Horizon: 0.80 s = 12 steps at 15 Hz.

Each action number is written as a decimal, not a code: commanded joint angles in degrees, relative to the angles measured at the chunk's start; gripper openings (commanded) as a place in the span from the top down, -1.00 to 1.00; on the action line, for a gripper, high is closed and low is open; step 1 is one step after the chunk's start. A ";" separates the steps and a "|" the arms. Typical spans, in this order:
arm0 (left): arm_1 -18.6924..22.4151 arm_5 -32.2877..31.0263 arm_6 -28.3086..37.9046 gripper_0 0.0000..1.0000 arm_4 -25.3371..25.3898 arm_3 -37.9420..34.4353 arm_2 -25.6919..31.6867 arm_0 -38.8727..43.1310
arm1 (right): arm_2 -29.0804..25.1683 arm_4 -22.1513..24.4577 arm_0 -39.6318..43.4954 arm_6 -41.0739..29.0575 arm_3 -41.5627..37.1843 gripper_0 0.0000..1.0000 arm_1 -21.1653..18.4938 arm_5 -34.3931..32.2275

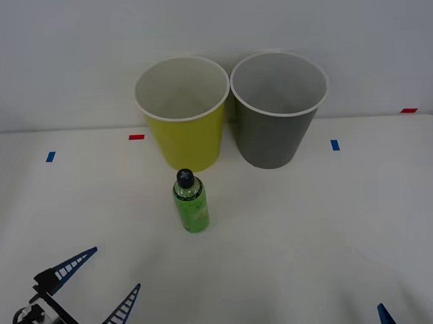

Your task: Put cans in the gray bin and PET bottles in the light green bin.

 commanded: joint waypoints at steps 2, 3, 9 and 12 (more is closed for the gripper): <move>0.86 -0.18 -0.08 -1.00 0.60 3.91 -6.11 -9.56 | 0.00 -0.01 0.00 0.00 0.00 -1.00 0.00 0.01; 0.86 -0.18 -0.08 -1.00 1.74 4.62 -7.61 -11.93 | 0.00 -0.01 0.00 0.00 0.00 -1.00 0.00 0.01; -2.48 0.44 0.27 -1.00 2.18 8.13 -9.01 -18.87 | 0.00 -0.01 0.00 0.00 0.00 -1.00 0.00 0.01; -4.07 1.93 0.80 -1.00 2.36 8.13 -9.10 -20.37 | 0.00 -0.01 0.00 0.00 0.00 -1.00 0.00 0.01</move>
